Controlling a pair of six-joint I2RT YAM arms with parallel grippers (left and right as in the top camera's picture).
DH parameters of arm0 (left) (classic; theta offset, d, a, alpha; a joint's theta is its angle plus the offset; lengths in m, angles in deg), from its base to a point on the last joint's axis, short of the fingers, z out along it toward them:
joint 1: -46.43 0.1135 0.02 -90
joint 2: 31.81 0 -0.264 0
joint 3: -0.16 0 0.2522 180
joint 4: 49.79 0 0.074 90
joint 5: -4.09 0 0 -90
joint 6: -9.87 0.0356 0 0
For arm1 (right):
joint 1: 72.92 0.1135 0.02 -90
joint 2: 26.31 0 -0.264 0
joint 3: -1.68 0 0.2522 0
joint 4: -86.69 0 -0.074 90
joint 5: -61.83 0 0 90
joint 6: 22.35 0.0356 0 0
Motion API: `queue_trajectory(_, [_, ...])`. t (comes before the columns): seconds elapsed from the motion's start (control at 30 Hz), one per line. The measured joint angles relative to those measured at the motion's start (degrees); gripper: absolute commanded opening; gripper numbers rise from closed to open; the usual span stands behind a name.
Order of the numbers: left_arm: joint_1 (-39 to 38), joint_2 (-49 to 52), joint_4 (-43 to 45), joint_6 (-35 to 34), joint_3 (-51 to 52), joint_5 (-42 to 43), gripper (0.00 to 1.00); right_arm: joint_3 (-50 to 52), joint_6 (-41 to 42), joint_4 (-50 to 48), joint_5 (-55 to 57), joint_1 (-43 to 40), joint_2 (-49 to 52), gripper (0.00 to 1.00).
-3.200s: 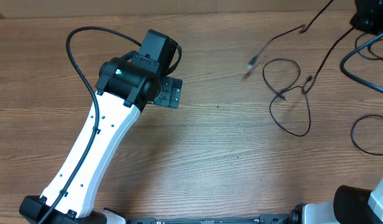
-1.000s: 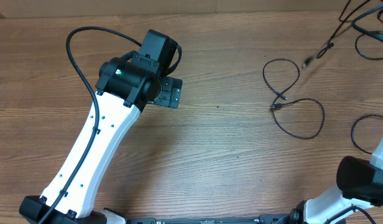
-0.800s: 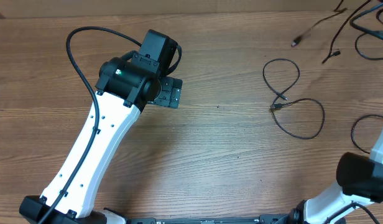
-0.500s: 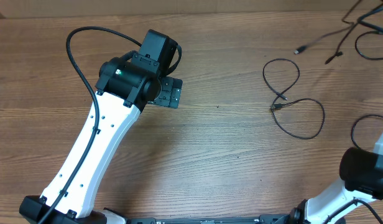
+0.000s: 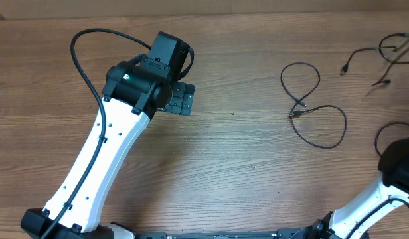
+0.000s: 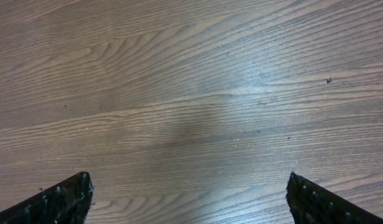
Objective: Untangle cables
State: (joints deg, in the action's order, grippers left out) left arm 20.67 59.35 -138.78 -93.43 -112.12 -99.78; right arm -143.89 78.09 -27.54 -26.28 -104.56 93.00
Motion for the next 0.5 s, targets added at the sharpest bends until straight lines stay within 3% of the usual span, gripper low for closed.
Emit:
queue_trajectory(0.1, [0.0, 0.0, 0.0, 0.0, 0.0, 0.0, 0.99, 0.0, 0.0, -0.4, 0.0, -3.9, 1.9, 0.06])
queue_trajectory(0.13, [0.0, 0.0, 0.0, 0.0, 0.0, 0.0, 0.99, 0.0, 0.0, -0.4, 0.0, -4.9, 2.2, 0.2])
queue_trajectory(0.17, [0.0, 0.0, 0.0, 0.0, 0.0, 0.0, 1.0, 0.0, 0.0, -0.3, 0.0, -6.6, 2.5, 0.42])
queue_trajectory(0.2, [0.0, 0.0, 0.0, 0.0, 0.0, 0.0, 0.99, 0.0, -0.3, -0.3, -0.1, -7.5, 2.6, 0.74])
queue_trajectory(0.23, [0.0, 0.0, 0.0, 0.0, 0.0, 0.0, 1.0, 0.0, 0.0, -0.2, -0.7, -8.9, 2.7, 1.0])
queue_trajectory(0.5, [0.0, 0.0, 0.0, 0.0, 0.0, 0.0, 1.0, 0.0, -0.2, 1.4, -6.9, -11.6, 2.8, 1.0])
